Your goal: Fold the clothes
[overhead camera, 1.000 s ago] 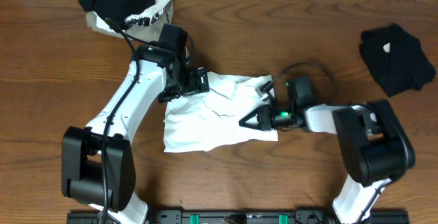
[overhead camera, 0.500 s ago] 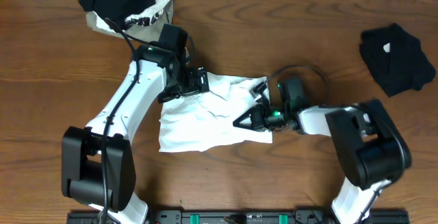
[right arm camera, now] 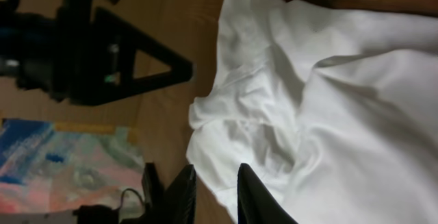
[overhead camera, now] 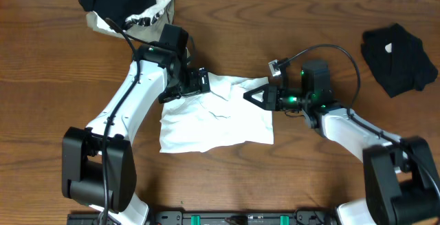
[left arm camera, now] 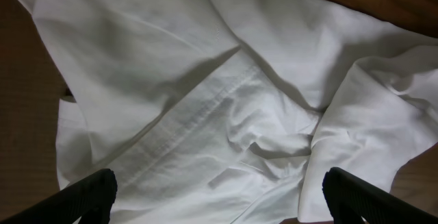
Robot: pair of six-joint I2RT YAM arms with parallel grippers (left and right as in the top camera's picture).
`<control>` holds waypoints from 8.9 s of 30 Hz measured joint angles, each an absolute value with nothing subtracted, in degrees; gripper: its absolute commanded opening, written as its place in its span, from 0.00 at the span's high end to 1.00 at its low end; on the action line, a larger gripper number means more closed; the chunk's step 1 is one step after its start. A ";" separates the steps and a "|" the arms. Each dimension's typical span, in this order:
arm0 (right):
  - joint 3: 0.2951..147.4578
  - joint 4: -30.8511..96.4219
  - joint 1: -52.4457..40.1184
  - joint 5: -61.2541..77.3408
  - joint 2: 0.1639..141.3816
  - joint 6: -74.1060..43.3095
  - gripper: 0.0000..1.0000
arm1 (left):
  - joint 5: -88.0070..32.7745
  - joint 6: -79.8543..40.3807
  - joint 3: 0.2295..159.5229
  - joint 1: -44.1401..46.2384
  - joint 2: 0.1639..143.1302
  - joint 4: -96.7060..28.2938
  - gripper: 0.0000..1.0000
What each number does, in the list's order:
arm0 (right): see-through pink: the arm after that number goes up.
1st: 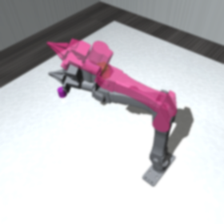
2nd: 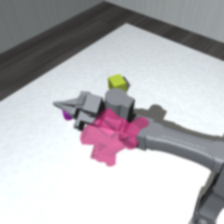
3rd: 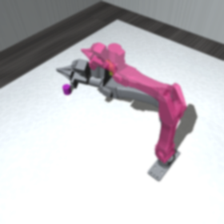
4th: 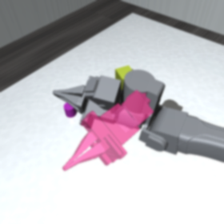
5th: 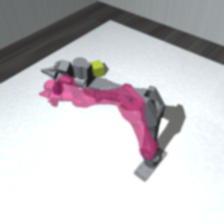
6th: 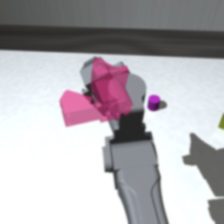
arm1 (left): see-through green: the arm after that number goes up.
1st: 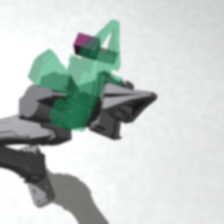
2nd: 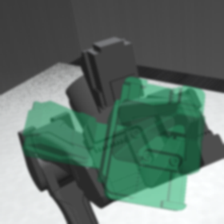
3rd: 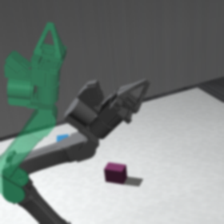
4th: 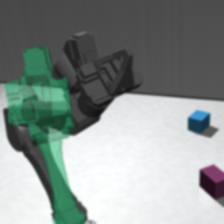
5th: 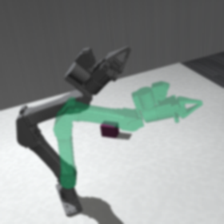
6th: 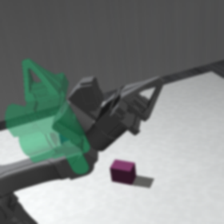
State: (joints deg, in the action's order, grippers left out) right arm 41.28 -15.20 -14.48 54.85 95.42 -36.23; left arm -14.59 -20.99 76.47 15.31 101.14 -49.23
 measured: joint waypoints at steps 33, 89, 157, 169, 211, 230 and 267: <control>44.42 -35.03 -14.50 52.97 115.15 -47.27 0.82 | -14.59 -20.91 76.47 15.31 101.14 -49.76 0.02; 48.73 12.21 -1.76 35.11 99.02 -32.99 0.26 | -14.61 -17.52 76.44 5.96 101.14 -51.59 0.02; 64.03 63.18 4.97 19.64 68.71 -10.20 0.01 | -51.44 -4.60 62.89 -7.25 115.11 -36.71 0.60; 64.03 63.20 4.97 19.62 68.71 -10.17 0.01 | -50.65 -4.27 62.17 -6.92 116.46 -35.33 0.94; 64.03 62.92 3.07 16.64 78.65 -8.47 0.01 | -11.79 -17.76 64.25 4.99 95.92 -47.88 0.94; 64.03 64.14 2.44 16.64 78.65 -8.27 0.01 | -11.25 -19.18 63.70 -4.49 95.92 -46.70 0.07; 64.03 65.30 2.44 16.64 78.70 -7.55 0.01 | -40.99 -7.31 56.58 -12.53 107.66 -33.91 0.85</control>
